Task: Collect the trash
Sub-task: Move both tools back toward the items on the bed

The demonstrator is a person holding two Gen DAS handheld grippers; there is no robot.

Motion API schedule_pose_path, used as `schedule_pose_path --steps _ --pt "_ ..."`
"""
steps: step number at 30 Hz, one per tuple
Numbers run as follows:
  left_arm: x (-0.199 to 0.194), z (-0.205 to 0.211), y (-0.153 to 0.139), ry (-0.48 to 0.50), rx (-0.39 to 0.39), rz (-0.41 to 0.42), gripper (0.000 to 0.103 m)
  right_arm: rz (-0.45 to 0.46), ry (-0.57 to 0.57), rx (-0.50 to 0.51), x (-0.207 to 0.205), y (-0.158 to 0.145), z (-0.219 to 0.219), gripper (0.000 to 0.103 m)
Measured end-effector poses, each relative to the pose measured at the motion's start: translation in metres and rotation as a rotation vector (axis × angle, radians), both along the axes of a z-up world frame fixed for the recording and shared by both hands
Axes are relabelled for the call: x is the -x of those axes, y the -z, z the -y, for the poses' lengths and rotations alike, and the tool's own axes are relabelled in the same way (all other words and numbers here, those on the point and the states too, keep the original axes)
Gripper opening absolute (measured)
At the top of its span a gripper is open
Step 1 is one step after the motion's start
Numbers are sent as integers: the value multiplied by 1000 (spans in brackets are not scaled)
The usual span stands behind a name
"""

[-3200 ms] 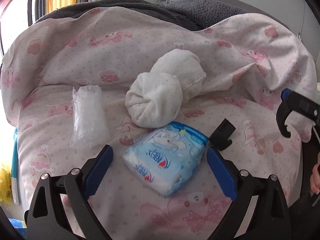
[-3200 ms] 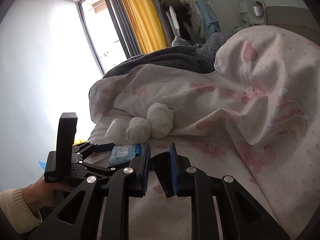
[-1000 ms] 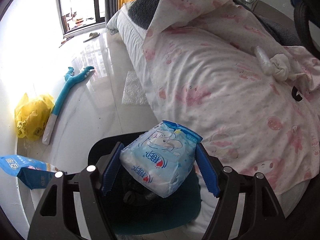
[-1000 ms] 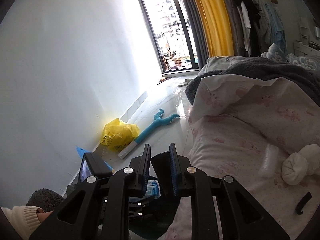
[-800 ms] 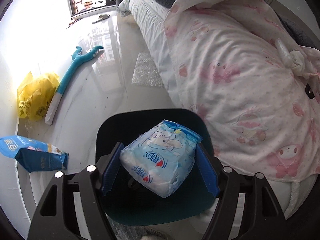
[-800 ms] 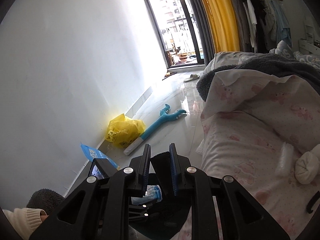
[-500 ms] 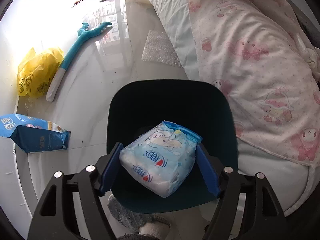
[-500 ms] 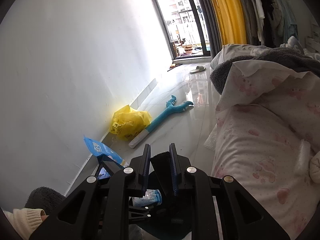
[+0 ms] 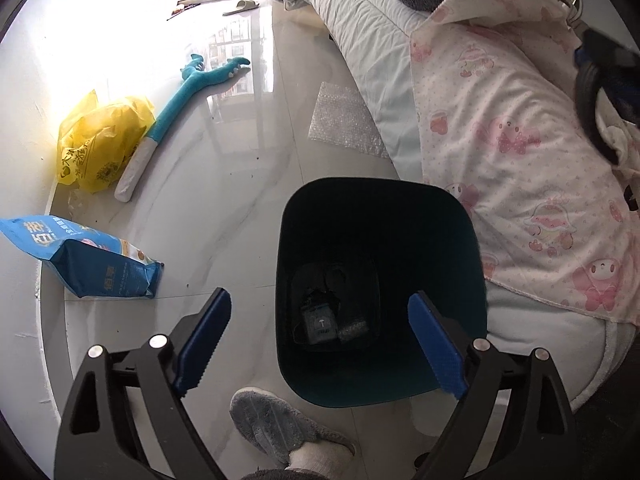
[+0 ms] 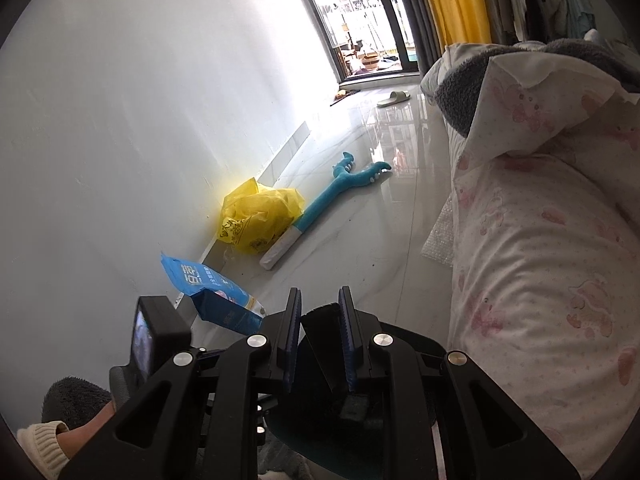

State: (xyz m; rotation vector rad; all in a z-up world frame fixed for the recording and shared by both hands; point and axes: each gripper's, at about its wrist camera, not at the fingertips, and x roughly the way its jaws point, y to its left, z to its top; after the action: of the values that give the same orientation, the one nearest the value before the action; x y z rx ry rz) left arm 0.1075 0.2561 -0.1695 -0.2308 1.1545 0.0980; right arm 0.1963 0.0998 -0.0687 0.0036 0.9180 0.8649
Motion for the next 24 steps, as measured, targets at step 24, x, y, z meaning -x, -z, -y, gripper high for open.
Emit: schedule_pose_path --steps 24 --pt "51 -29 -117 -45 -19 377 71 -215 27 239 -7 118 -44 19"
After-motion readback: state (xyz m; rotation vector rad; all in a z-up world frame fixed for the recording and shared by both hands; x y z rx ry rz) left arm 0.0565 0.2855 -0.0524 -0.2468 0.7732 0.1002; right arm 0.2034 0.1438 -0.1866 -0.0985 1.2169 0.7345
